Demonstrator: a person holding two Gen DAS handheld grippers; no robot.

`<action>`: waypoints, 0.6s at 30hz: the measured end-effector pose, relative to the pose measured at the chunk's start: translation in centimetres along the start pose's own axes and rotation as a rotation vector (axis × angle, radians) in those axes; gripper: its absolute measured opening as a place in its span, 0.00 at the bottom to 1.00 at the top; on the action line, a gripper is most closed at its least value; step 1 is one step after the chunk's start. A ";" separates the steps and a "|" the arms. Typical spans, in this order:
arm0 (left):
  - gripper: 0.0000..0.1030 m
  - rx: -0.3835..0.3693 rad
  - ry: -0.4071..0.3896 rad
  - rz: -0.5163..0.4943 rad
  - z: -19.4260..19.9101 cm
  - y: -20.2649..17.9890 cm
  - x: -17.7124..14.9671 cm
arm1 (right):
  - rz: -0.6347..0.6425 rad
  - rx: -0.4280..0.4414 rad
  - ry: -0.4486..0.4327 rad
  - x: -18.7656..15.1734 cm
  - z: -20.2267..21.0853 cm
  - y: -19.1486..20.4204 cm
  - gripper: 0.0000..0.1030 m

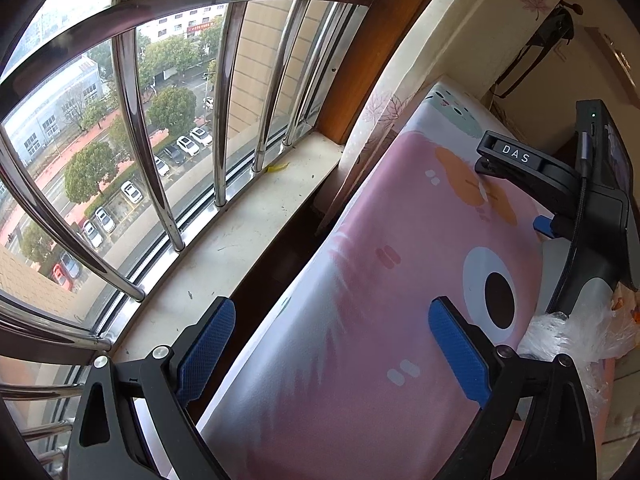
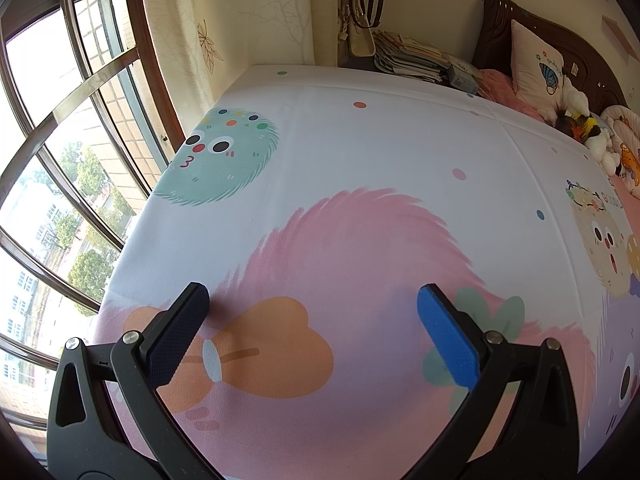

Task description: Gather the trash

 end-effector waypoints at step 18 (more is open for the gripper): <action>0.98 0.022 -0.006 0.002 0.1 -0.1 -0.1 | 0.000 0.000 -0.001 -0.1 0.0 0.0 1.00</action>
Point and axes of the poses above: each gripper's, at about its wrist camera, not at the fingertips, and z roughly against the way its jaws point, y to its left, x to its top, the point moved 5 cm from there along -z, roughly the way its jaws point, and after that the axes turned 12 degrees about y, right-handed, at the moved point
